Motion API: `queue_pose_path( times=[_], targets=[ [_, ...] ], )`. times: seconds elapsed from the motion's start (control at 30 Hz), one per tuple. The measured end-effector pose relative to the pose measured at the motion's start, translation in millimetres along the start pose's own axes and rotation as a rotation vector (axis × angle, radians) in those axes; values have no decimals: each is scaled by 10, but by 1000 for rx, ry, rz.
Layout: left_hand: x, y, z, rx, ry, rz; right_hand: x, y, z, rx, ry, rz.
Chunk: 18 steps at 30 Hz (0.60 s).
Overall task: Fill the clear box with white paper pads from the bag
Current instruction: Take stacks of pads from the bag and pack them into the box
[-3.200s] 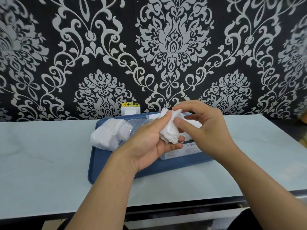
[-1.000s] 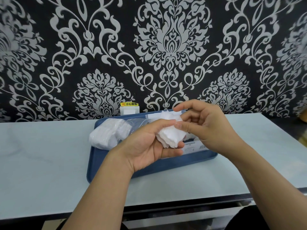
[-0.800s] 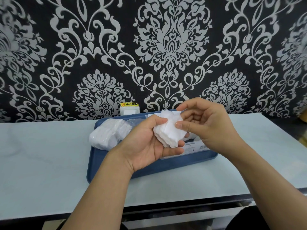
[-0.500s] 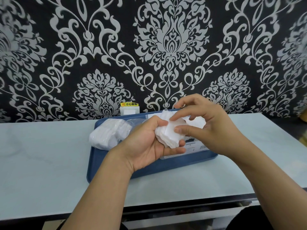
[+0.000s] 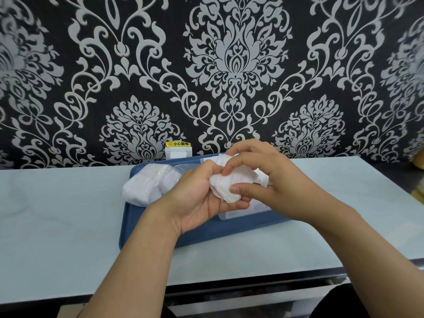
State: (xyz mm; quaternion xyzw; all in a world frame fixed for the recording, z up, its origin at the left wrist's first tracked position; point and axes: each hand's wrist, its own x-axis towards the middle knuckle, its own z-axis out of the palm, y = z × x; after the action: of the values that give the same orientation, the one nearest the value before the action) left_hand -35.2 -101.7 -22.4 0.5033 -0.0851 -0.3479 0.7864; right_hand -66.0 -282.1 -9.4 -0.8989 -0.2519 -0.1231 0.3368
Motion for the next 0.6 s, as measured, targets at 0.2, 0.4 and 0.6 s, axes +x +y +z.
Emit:
queue_pose_path(
  times=[0.2,0.4,0.6],
  targets=[
    [-34,1,33,-7,-12,-9,13,40,-23,4,-4,4],
    [-23,-23,73,14,-4,-11,-24,83,-52,121,-12,23],
    [-22,-16,63,57,-29,-31,-20,57,-76,122,-11,18]
  ],
)
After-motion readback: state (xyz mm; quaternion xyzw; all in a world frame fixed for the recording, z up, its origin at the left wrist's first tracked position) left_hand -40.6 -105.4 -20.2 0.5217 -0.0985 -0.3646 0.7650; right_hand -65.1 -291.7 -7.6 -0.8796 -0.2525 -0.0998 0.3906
